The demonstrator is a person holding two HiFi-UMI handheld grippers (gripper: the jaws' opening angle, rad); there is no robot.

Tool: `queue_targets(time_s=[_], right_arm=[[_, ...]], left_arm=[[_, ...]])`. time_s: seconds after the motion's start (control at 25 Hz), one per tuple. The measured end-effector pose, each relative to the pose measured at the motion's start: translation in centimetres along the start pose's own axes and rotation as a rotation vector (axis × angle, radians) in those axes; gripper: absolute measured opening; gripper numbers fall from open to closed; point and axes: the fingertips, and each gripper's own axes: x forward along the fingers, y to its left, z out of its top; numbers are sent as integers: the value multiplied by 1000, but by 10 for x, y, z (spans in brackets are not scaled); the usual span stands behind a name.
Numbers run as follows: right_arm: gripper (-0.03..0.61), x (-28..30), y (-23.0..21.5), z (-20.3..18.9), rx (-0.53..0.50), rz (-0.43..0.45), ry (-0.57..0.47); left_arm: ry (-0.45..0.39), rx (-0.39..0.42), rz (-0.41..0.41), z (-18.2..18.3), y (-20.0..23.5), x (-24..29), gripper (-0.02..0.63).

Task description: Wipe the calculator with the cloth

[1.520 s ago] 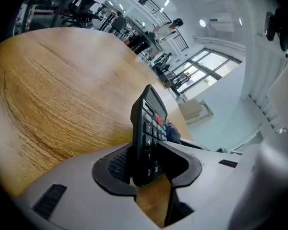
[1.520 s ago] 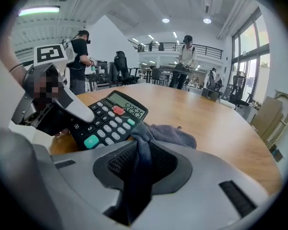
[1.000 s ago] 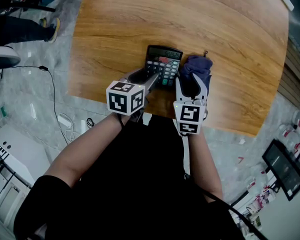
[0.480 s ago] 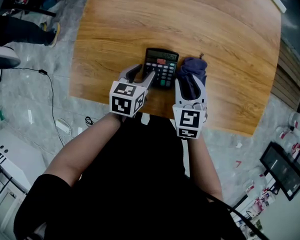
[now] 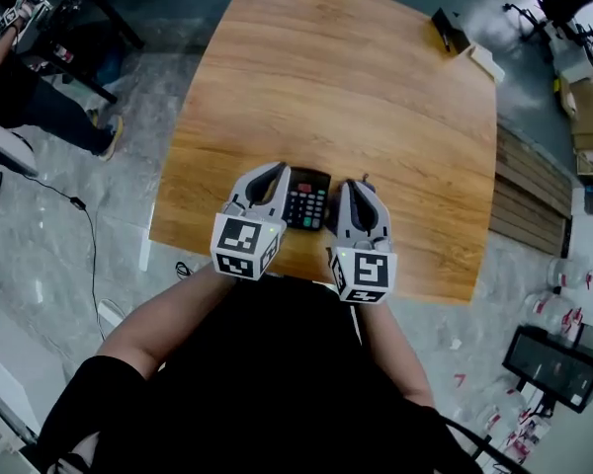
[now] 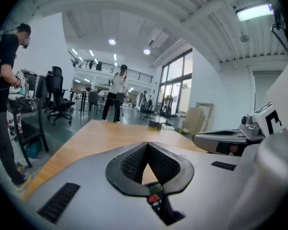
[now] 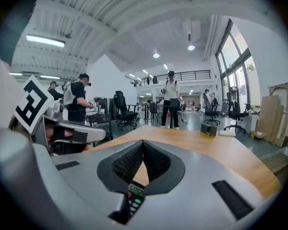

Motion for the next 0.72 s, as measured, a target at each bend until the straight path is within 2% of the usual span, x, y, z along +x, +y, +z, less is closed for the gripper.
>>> queue_targets(time_s=[0.2, 0.32, 0.44, 0.72], right_arm=[[15, -9, 4, 45, 64, 28, -105], [15, -18, 14, 56, 22, 38, -120], [15, -24, 24, 62, -38, 40, -137], [15, -24, 23, 68, -34, 32, -150]], left_arm=[[-160, 69, -33, 48, -16, -19, 6], [-216, 127, -23, 61, -24, -27, 6], [-230, 150, -31, 67, -30, -29, 6], [-228, 167, -41, 70, -35, -26, 6]])
